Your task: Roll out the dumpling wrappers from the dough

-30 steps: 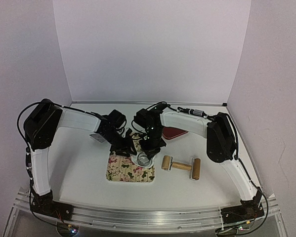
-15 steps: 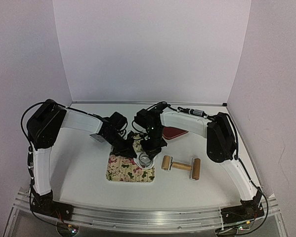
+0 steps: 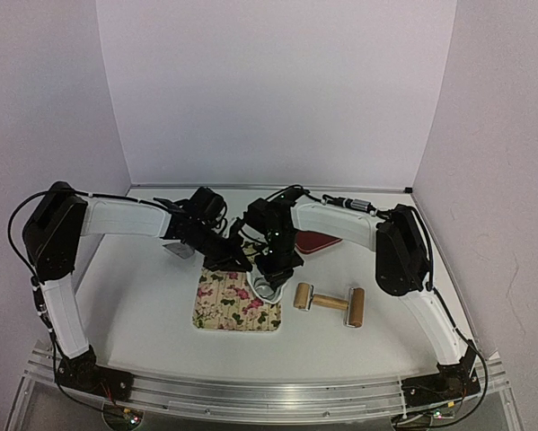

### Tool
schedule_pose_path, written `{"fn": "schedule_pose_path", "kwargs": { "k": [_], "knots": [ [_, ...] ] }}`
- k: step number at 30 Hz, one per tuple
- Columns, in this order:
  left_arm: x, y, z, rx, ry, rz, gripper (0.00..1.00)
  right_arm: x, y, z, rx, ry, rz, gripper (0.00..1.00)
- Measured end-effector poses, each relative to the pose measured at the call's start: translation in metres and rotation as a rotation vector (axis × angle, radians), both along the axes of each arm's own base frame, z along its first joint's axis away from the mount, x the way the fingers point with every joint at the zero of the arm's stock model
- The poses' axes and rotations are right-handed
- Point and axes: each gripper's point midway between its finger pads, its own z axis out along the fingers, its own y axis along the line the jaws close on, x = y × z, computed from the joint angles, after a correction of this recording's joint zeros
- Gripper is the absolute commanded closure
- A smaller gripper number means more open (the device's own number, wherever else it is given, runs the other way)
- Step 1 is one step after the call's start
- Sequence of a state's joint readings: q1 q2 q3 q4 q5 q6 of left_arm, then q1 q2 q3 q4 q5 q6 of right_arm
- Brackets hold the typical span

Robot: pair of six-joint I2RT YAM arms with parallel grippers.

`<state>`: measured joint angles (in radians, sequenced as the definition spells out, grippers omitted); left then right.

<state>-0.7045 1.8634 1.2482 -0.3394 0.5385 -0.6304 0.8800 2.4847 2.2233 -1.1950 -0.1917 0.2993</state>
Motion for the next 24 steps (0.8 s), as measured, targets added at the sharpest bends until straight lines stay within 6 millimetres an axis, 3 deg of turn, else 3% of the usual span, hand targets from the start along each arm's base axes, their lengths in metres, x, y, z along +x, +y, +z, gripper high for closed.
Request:
{"fn": "schedule_pose_path", "kwargs": {
  "k": [8, 18, 24],
  "knots": [
    [-0.005, 0.002, 0.018, -0.025, -0.026, -0.003, 1.0, 0.0, 0.001, 0.002, 0.003, 0.001, 0.001, 0.99],
    [-0.007, 0.005, 0.022, -0.018, -0.006, 0.012, 1.0, -0.005, 0.015, 0.006, 0.044, 0.04, -0.018, 0.76],
    [-0.004, 0.003, 0.029, -0.028, -0.012, 0.016, 1.0, -0.005, 0.018, 0.016, 0.067, 0.04, -0.04, 0.68]
  ]
}}
